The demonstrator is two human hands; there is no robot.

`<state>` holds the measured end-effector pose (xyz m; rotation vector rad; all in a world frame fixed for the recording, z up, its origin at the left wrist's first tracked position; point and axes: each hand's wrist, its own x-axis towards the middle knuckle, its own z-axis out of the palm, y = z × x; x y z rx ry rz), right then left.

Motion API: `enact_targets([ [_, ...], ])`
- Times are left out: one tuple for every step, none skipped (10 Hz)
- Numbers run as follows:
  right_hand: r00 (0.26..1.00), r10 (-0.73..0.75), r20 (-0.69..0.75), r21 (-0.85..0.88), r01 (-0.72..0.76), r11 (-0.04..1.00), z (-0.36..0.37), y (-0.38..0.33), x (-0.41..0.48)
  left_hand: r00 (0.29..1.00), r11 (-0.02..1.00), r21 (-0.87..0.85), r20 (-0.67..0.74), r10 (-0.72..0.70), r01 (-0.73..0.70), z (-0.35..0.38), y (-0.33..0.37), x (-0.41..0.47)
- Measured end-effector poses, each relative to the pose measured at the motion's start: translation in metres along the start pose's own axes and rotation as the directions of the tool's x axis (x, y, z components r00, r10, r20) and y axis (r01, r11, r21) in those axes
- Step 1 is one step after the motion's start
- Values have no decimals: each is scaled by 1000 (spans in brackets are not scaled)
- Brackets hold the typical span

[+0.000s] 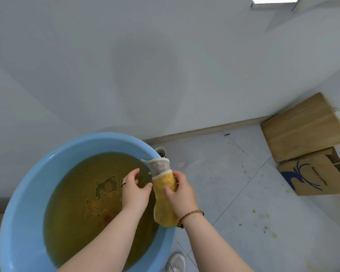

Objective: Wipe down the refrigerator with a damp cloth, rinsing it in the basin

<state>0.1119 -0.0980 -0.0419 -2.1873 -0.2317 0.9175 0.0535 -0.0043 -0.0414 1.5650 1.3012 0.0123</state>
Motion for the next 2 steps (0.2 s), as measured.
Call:
enact_targets([
  [1000,11,-5,2,-11,1000,-18,-3,-2,996,996,28,35,88,-89,-7,8,-5],
  [998,21,-55,17,-20,1000,-41,-11,-11,988,990,45,83,128,-132,-18,25,-16],
])
